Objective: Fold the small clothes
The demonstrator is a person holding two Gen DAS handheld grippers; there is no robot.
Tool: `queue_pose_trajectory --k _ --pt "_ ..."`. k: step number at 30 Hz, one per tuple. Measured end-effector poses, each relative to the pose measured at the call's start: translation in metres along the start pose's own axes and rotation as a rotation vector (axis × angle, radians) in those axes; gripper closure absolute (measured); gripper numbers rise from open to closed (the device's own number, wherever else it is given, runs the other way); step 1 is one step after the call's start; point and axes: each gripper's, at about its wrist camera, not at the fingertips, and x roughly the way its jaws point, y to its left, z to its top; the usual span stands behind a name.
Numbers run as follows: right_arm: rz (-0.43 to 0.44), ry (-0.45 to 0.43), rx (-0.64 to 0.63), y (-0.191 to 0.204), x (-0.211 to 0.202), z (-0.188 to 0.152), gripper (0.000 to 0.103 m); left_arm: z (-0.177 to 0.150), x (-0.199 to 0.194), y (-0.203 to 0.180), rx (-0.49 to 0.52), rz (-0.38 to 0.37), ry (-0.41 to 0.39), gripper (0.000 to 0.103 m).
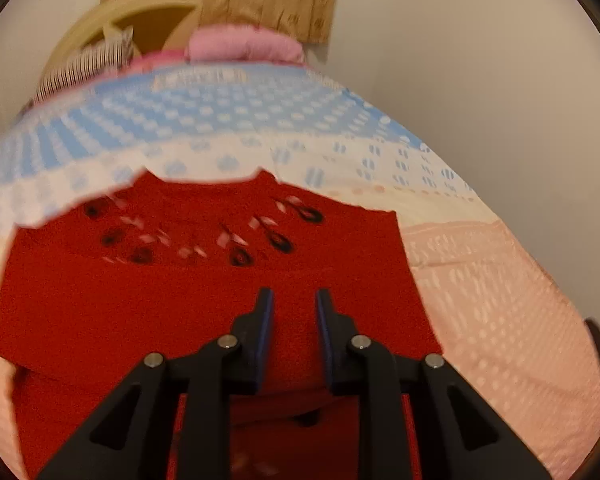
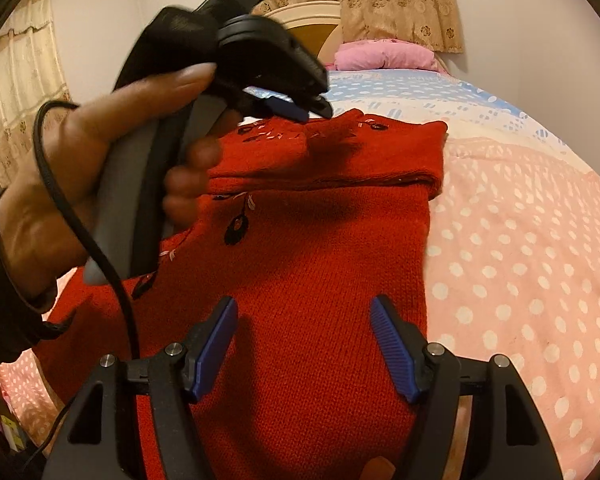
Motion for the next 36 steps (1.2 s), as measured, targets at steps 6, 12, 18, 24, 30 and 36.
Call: queue_pose_trajectory --k 6,12,18,24,30,36 --pt "0.014 -0.003 0.005 -0.002 -0.002 -0.001 0.033 -0.029 -0.05 0.06 0.135 0.193 -0.126 0.028" --pt "0.014 0.038 -0.014 0.001 -0.007 0.008 0.033 -0.058 -0.042 0.157 0.049 0.386 0.003 0.028" --pt "0.047 0.038 0.049 -0.003 -0.014 0.069 0.033 -0.067 -0.022 0.196 -0.074 0.382 0.084 0.02" --pt "0.012 0.108 0.121 -0.021 0.038 0.125 0.033 -0.074 -0.018 0.217 -0.202 0.354 0.078 0.009" --pt "-0.046 0.226 0.128 -0.029 0.105 0.134 0.049 -0.078 -0.014 0.226 -0.248 0.326 0.076 0.004" --pt "-0.049 0.221 0.102 -0.025 0.106 0.125 0.092 -0.079 -0.015 0.23 -0.265 0.3 0.067 0.004"
